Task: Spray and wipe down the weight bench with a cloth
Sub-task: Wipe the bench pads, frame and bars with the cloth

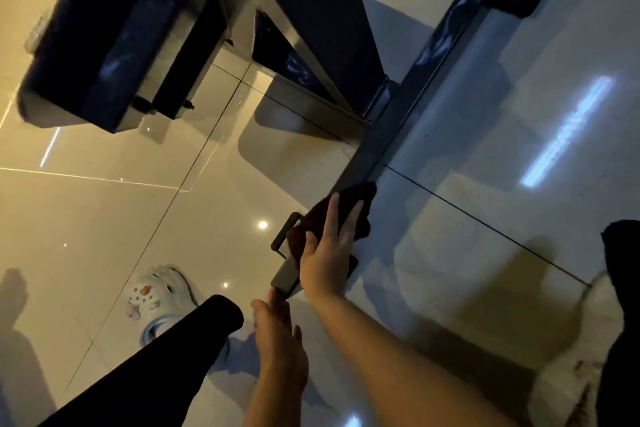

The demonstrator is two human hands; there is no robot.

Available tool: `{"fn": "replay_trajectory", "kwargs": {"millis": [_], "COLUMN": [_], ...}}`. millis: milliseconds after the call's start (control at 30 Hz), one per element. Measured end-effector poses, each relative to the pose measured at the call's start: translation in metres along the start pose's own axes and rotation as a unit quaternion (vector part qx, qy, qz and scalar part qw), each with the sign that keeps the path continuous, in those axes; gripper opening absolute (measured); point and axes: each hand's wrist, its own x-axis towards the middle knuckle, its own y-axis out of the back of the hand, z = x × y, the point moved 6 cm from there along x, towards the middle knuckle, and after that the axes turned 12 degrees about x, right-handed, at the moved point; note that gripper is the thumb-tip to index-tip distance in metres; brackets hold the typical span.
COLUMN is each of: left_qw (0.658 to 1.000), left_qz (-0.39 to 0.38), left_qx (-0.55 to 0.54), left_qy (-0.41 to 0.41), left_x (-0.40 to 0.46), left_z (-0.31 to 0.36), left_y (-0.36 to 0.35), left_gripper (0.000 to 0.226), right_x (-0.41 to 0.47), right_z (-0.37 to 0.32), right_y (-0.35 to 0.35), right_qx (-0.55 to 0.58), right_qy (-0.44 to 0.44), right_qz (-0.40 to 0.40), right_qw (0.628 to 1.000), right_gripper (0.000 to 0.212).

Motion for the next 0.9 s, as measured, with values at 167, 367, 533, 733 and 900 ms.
{"fn": "replay_trajectory", "kwargs": {"millis": [167,367,533,733,900], "left_qw": [0.998,0.998,0.999,0.991,0.951], "left_qz": [-0.034,-0.052,-0.012,-0.008,0.020], "left_qx": [-0.047,0.038,0.042,-0.014,0.024], "left_qy": [0.030,0.025,-0.016,-0.133,-0.307], "left_x": [-0.001,-0.013,-0.026,-0.065,-0.124], "left_z": [-0.006,0.007,0.008,0.028,0.052], "left_y": [0.003,0.013,0.028,0.043,0.061], "left_gripper": [0.055,0.031,0.017,0.028,0.031], "right_x": [-0.049,-0.085,-0.084,-0.095,-0.093], "right_z": [0.013,0.022,-0.004,-0.057,-0.101], "right_y": [-0.005,0.007,0.027,0.057,0.096], "right_qx": [0.030,0.017,0.017,0.038,0.029], "right_qy": [-0.070,-0.140,-0.105,-0.031,0.019], "right_qz": [-0.120,-0.256,-0.291,-0.265,-0.237], "right_qw": [0.990,0.956,0.951,0.963,0.971], "right_gripper": [0.078,0.060,0.055,0.038,0.054]}}
